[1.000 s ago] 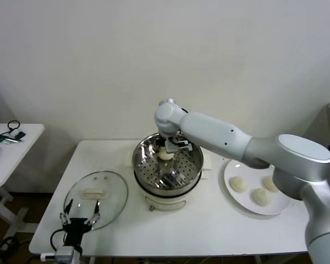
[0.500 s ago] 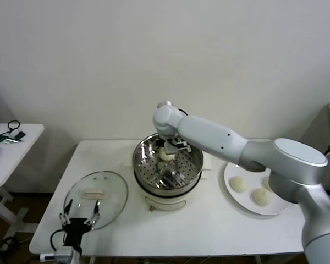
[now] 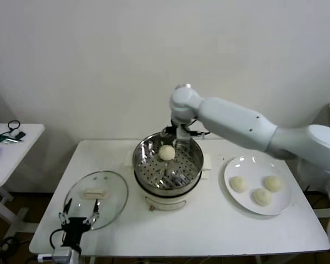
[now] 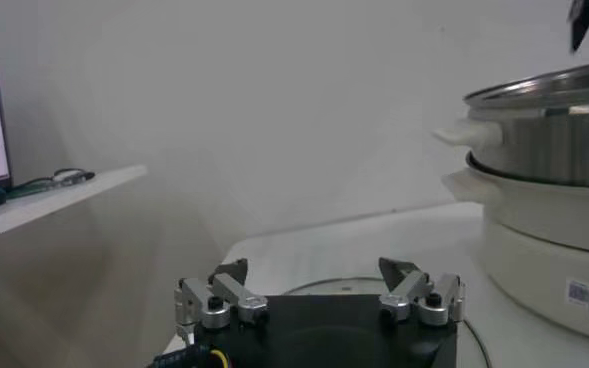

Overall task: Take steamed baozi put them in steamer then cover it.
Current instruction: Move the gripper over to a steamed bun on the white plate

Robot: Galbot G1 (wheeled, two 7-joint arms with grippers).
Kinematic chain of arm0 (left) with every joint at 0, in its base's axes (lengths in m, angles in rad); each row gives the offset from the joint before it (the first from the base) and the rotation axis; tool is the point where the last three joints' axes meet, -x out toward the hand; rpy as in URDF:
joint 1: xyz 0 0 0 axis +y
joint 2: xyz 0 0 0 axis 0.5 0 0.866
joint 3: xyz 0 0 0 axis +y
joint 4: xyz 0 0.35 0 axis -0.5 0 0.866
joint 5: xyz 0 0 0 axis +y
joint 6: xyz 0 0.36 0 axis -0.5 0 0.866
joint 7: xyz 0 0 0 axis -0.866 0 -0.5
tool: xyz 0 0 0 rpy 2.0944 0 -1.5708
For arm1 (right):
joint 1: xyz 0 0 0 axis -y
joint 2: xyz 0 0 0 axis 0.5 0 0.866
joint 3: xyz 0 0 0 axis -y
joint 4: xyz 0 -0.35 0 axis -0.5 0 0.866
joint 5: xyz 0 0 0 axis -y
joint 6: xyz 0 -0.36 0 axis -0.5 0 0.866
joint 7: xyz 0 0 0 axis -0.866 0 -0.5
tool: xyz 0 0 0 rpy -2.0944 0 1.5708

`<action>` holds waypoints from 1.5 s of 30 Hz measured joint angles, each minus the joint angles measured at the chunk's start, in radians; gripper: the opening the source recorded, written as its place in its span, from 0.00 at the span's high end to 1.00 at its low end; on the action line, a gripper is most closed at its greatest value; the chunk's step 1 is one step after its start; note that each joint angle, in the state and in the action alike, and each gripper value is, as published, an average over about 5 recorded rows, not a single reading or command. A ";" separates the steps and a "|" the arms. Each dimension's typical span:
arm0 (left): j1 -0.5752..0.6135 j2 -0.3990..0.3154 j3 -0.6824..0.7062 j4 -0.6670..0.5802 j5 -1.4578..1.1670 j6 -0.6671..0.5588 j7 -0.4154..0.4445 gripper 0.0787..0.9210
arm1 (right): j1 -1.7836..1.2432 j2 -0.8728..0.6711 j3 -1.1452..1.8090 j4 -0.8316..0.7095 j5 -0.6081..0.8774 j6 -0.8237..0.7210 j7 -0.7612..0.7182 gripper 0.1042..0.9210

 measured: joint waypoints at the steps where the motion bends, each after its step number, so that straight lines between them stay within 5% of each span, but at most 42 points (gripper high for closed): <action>1: 0.002 0.001 0.000 -0.001 -0.001 -0.002 0.001 0.12 | 0.021 -0.022 -0.024 0.005 0.049 -0.026 0.008 0.12; 10: 0.022 0.011 0.002 -0.023 -0.013 -0.014 0.015 0.12 | 0.129 -0.214 -0.201 -0.005 0.448 -0.294 0.033 0.12; 17: 0.034 0.015 0.003 -0.030 -0.015 -0.019 0.018 0.12 | 0.120 -0.332 -0.258 -0.048 0.620 -0.442 0.021 0.12; 45: 0.043 0.010 -0.003 -0.019 -0.004 -0.018 0.017 0.12 | -0.328 -0.354 -0.014 -0.234 0.484 -0.562 0.013 0.12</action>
